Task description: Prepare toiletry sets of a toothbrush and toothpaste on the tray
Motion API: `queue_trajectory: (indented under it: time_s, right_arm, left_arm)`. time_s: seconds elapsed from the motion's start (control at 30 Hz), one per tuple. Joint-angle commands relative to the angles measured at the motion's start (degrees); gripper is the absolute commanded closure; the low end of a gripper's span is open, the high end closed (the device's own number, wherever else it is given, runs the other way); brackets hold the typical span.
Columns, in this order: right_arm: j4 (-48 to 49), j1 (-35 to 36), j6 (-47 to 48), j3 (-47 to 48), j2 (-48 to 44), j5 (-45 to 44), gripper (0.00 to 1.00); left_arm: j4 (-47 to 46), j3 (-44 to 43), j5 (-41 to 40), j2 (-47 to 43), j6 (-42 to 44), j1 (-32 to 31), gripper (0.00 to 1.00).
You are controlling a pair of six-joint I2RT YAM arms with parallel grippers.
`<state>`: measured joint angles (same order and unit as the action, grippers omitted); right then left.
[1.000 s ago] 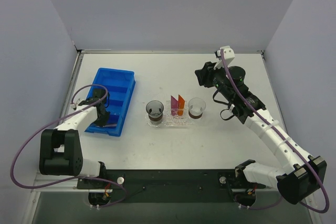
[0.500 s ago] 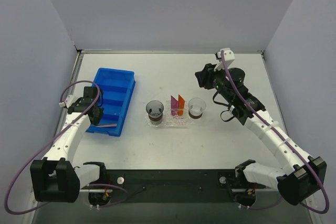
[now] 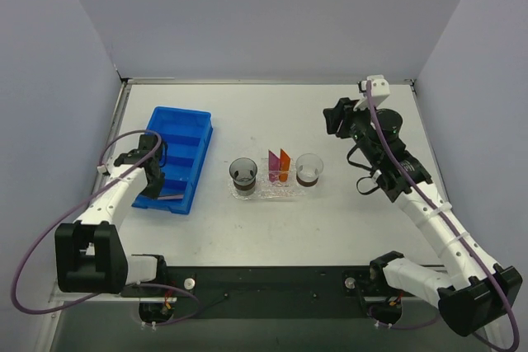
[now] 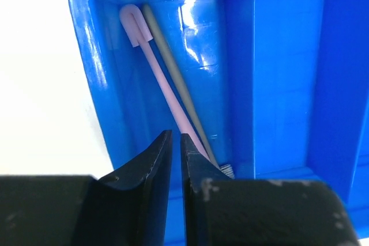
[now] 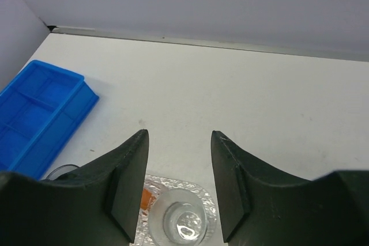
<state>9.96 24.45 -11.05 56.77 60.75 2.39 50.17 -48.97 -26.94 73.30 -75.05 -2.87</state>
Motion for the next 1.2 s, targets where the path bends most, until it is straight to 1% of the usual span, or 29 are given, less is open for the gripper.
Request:
queue_trajectory:
  time_s: [0.0, 0.27, 0.43, 0.67, 0.83, 0.9, 1.0, 1.03, 1.1, 1.17]
  right_arm:
    - [-1.95, -3.43, 1.29, 2.20, -2.39, -5.29, 0.57]
    - [-8.81, -9.24, 0.50, 4.31, -0.81, -6.44, 0.56]
    - [-13.64, -12.23, -2.92, 6.94, 1.74, -5.30, 0.55]
    - [-17.51, -15.21, -3.28, 11.60, 6.21, -3.54, 0.55]
    - [-18.74, -17.06, -3.63, 13.19, 8.50, -2.83, 0.54]
    - [-18.74, -18.02, -3.89, 13.89, 9.73, -0.99, 0.54]
    - [-18.83, -19.43, -3.89, 14.50, 10.88, 0.50, 0.54]
    - [-18.83, -19.87, -3.98, 14.51, 11.05, 0.68, 0.54]
    - [-18.75, -20.49, -4.16, 14.42, 11.06, 0.86, 0.53]
    - [-18.66, -21.19, -4.68, 13.63, 10.62, 0.86, 0.53]
  left_arm:
    - [2.04, -4.20, -2.59, 3.51, -4.32, 0.33, 0.78]
    - [2.56, -10.09, -2.33, 11.77, -2.30, 0.50, 0.72]
    - [4.40, -14.39, -2.68, 15.38, -1.42, 1.20, 0.68]
    - [9.14, -17.12, -1.37, 18.28, -4.58, 1.47, 0.67]
    - [13.54, -17.30, -1.36, 17.67, -7.83, 1.38, 0.67]
    - [14.07, -16.08, -1.10, 16.80, -9.67, 1.38, 0.67]
    - [11.62, -13.17, 0.21, 16.53, -10.03, 1.47, 0.64]
    - [10.14, -12.65, 0.57, 16.96, -9.68, 1.47, 0.64]
    - [10.21, -12.73, 0.75, 18.89, -9.77, 1.47, 0.62]
    - [9.68, -12.73, -0.30, 19.69, -8.90, 1.47, 0.57]
